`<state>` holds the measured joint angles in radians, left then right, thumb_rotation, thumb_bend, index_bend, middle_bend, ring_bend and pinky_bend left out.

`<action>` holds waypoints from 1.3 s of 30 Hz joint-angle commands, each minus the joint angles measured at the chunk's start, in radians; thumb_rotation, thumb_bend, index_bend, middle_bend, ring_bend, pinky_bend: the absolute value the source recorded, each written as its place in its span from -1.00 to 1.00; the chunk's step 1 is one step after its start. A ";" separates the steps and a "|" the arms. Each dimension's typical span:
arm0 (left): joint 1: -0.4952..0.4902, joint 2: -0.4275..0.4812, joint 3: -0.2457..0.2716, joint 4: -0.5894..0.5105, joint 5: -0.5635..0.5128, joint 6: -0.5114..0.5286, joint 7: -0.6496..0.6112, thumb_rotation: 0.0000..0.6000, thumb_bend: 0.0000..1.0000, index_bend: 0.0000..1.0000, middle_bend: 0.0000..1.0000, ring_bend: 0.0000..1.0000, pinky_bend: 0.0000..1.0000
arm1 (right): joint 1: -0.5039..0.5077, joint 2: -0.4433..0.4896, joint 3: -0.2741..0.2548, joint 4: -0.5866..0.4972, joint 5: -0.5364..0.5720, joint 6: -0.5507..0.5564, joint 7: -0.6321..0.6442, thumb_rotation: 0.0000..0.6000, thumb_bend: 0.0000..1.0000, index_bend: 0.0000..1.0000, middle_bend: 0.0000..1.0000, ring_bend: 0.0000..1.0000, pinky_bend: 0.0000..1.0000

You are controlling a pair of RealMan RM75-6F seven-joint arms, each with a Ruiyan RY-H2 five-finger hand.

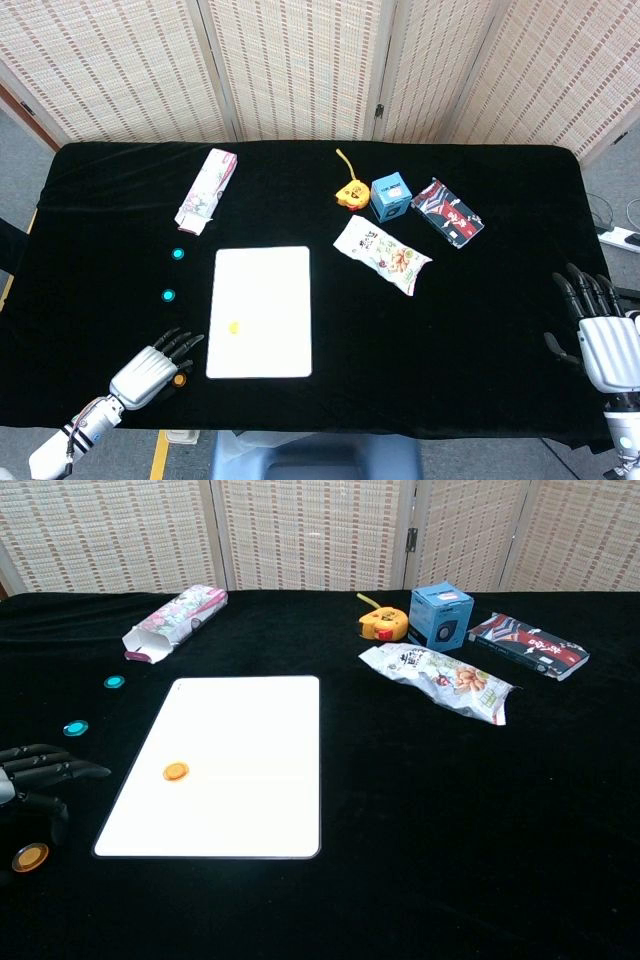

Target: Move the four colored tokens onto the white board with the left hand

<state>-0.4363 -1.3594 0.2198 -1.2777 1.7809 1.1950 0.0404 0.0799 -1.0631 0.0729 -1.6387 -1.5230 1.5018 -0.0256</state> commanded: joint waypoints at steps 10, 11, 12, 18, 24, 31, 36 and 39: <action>0.006 -0.002 -0.006 0.016 -0.008 -0.003 -0.015 1.00 -0.28 -0.11 -0.86 -1.00 -1.00 | 0.001 0.002 0.000 -0.008 -0.002 0.001 -0.006 1.00 -0.28 -1.00 -0.97 -0.89 -1.00; 0.006 -0.004 -0.007 0.019 -0.007 -0.004 -0.014 1.00 -0.28 -0.10 -0.86 -1.00 -1.00 | 0.000 0.002 0.000 -0.007 -0.002 0.002 -0.006 1.00 -0.28 -1.00 -0.97 -0.89 -1.00; 0.006 -0.005 -0.007 0.021 -0.008 -0.006 -0.014 1.00 -0.27 -0.09 -0.85 -1.00 -1.00 | 0.000 0.002 0.000 -0.007 -0.003 0.002 -0.005 1.00 -0.28 -1.00 -0.97 -0.89 -1.00; 0.009 -0.009 -0.010 0.030 -0.012 -0.008 -0.017 1.00 -0.26 -0.03 -0.82 -1.00 -1.00 | -0.003 0.002 -0.001 -0.005 -0.001 0.005 -0.002 1.00 -0.28 -1.00 -0.97 -0.89 -1.00; 0.014 -0.015 -0.012 0.039 -0.015 -0.007 -0.022 1.00 -0.26 0.03 -0.79 -1.00 -1.00 | -0.003 0.002 -0.001 -0.006 -0.004 0.007 0.000 1.00 -0.28 -1.00 -0.97 -0.90 -1.00; 0.008 0.002 -0.018 0.015 -0.006 0.009 -0.041 1.00 -0.11 0.06 -0.76 -1.00 -1.00 | -0.005 0.002 -0.002 -0.005 -0.004 0.009 0.001 1.00 -0.28 -1.00 -0.97 -0.90 -1.00; -0.020 0.040 -0.042 -0.042 -0.004 0.014 -0.065 1.00 -0.10 0.06 -0.76 -1.00 -1.00 | -0.008 0.003 -0.001 -0.002 -0.005 0.015 0.006 1.00 -0.28 -1.00 -0.97 -0.90 -1.00; -0.046 0.065 -0.062 -0.080 -0.008 0.001 -0.076 1.00 -0.10 0.06 -0.76 -1.00 -1.00 | -0.011 0.004 -0.001 0.001 -0.005 0.018 0.011 1.00 -0.28 -1.00 -0.97 -0.90 -1.00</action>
<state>-0.4694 -1.3076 0.1689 -1.3423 1.7742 1.2017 -0.0273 0.0695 -1.0596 0.0715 -1.6376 -1.5277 1.5196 -0.0144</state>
